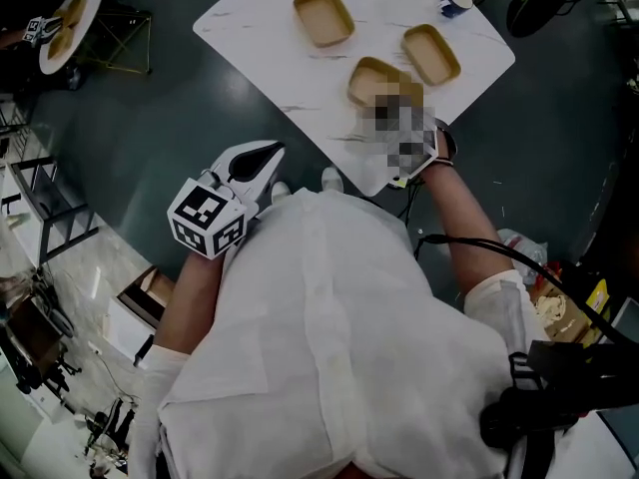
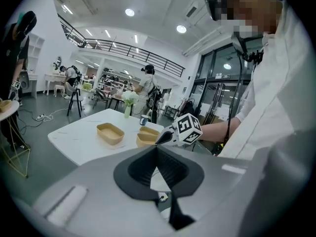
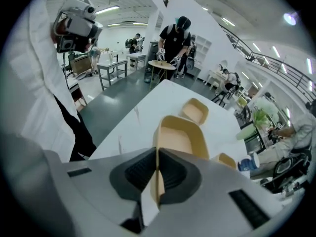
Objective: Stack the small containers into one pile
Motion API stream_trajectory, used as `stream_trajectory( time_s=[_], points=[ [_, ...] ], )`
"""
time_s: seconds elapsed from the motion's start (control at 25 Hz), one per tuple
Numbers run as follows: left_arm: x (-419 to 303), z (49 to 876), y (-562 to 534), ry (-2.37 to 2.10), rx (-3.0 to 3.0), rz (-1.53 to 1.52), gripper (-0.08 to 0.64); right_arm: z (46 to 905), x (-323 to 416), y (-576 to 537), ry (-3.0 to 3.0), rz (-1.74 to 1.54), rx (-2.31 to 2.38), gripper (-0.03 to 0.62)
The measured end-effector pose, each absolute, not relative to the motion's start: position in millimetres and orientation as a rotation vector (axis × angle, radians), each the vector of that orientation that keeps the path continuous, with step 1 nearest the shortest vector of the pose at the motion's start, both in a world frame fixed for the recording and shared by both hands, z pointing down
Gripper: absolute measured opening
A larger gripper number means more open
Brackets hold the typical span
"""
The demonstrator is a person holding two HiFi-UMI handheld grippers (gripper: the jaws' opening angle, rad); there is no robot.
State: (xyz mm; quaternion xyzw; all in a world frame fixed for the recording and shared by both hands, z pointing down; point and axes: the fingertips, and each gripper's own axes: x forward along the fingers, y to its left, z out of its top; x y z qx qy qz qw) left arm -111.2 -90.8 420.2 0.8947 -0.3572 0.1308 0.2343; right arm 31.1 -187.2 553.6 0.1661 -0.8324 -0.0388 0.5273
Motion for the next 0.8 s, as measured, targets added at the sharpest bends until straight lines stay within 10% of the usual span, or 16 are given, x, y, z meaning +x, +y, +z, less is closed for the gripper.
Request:
stream_trajectory(
  time_s=[0.8],
  points=[
    [-102.6, 420.9, -103.6, -1.04, 2.414, 0.387, 0.006, 544.0, 128.4, -305.6, -1.869, 0.029, 0.783, 0.015]
  ],
)
